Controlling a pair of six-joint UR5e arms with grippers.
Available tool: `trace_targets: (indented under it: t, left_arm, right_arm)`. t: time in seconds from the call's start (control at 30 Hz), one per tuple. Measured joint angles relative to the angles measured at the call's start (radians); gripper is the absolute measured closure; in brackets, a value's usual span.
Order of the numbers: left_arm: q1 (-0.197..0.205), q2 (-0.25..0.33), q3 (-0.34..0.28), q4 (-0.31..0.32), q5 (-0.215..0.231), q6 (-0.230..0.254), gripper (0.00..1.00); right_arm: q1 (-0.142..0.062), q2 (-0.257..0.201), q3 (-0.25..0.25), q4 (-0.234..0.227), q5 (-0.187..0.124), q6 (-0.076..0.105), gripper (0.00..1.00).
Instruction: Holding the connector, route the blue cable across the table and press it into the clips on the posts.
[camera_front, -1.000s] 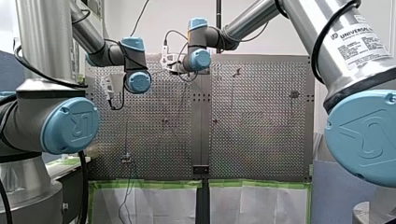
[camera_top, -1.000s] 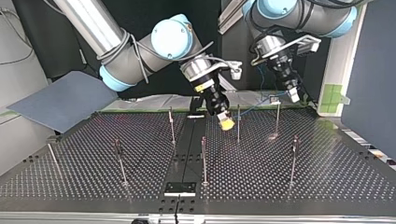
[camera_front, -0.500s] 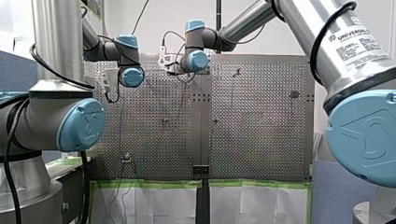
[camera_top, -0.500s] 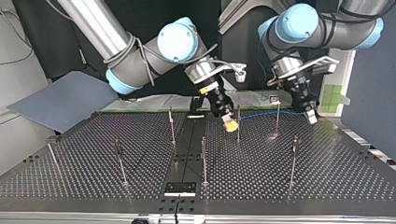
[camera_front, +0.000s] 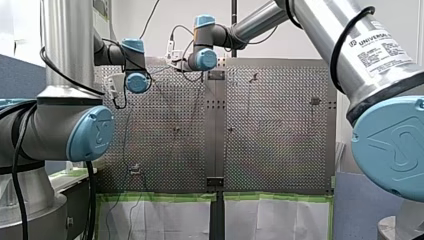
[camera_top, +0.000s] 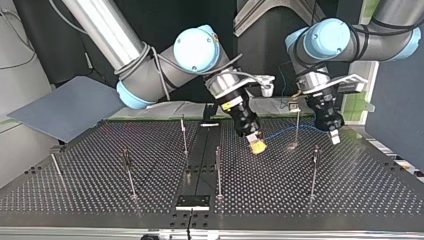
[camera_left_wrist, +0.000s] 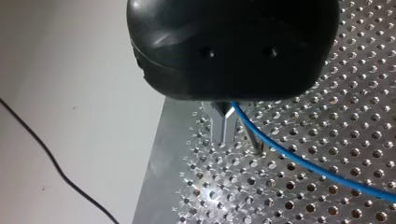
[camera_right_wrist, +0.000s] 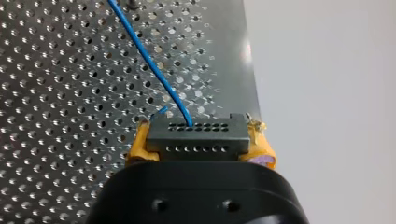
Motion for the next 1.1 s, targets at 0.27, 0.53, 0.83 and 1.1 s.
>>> trace_targets:
  t: [0.27,0.53,0.83,1.1]
  left_arm:
    - [0.02,-0.012,0.021,0.001,0.016,-0.017,1.0]
    - [0.047,-0.015,0.033,0.0,0.04,-0.029,1.0]
    - [0.073,-0.046,0.045,0.011,0.086,-0.049,1.0]
    - [0.097,-0.055,0.069,0.034,0.143,-0.08,1.0]
  right_arm:
    - [0.009,0.054,-0.014,0.001,0.0,0.002,1.0]
    - [0.018,0.081,-0.067,0.006,0.0,0.01,1.0]
    - [0.009,0.086,-0.117,0.015,-0.002,0.028,1.0]
    - [0.0,0.093,-0.133,0.018,-0.002,0.036,1.0]
